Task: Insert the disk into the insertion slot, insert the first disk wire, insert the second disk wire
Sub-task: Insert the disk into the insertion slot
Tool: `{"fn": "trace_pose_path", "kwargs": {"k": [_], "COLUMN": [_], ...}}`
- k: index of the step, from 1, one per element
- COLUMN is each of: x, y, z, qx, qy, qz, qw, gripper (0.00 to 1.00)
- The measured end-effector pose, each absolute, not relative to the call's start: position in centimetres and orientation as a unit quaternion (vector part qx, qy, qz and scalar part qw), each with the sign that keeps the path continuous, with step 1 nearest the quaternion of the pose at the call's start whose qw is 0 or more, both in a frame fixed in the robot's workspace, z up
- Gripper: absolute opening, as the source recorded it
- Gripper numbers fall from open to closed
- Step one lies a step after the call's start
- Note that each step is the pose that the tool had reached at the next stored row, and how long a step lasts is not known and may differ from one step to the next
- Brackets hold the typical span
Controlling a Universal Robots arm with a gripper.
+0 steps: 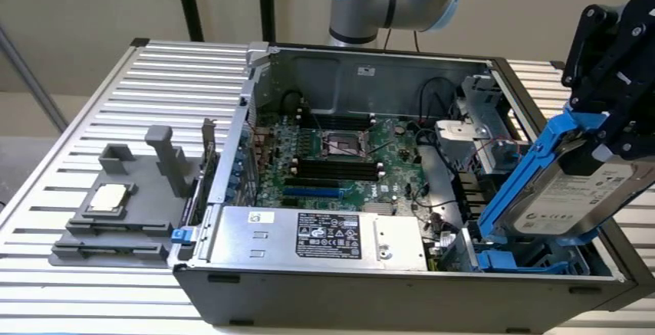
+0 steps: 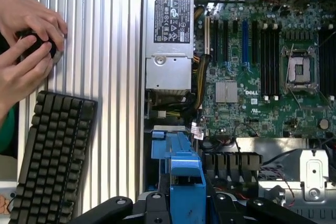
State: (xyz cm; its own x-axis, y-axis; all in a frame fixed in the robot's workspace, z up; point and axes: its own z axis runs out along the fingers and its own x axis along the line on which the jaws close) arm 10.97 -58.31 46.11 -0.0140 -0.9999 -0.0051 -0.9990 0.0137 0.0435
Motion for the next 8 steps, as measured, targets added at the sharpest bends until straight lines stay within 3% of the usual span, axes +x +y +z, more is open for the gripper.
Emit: {"fn": "trace_pose_path", "kwargs": {"k": [8], "x": [11.08], "y": [-58.24], "z": [45.81], "qx": [0.706], "qy": [-0.707], "qz": [-0.019], "qw": [0.014], "gripper": [0.32]}}
